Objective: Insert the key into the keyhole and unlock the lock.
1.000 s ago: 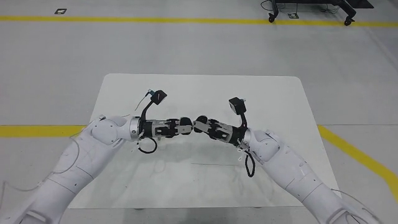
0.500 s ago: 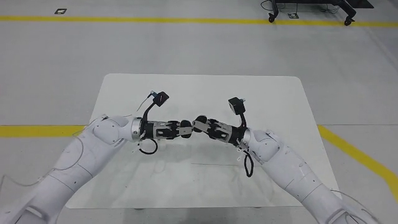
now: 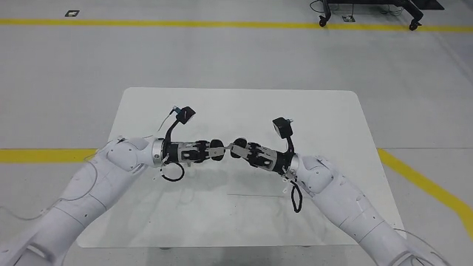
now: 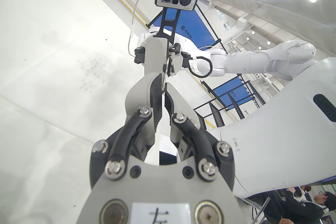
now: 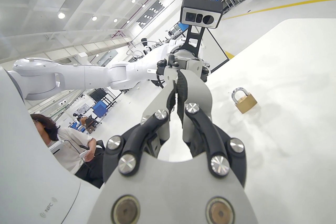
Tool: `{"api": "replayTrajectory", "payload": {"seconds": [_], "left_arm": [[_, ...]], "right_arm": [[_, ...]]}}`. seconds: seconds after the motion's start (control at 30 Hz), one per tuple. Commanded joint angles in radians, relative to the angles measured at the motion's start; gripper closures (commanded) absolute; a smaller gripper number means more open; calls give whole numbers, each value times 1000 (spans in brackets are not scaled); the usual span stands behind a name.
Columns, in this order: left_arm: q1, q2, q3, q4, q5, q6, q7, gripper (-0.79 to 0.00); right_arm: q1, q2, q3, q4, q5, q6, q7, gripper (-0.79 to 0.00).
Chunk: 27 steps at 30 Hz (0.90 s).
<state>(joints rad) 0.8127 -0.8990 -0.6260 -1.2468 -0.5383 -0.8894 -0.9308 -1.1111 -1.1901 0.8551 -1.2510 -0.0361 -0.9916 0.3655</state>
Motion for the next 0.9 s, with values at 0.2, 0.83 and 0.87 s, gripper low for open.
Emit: {"api": "replayTrajectory", "payload": {"seconds": [0.2,0.83,0.87], "left_arm": [[3,12,-3,-5,-43,-15,15,0],[25,44,-82,-56,72,10,5,0],[31,48,-89,-72,67,24,-14,0]], "right_arm": [[-9,0,8,-14,-4,14,7,-785],[3,7,17,-26,-97,76,65,-785],[9,13,24,-27,-113,90,104,-785]]}}
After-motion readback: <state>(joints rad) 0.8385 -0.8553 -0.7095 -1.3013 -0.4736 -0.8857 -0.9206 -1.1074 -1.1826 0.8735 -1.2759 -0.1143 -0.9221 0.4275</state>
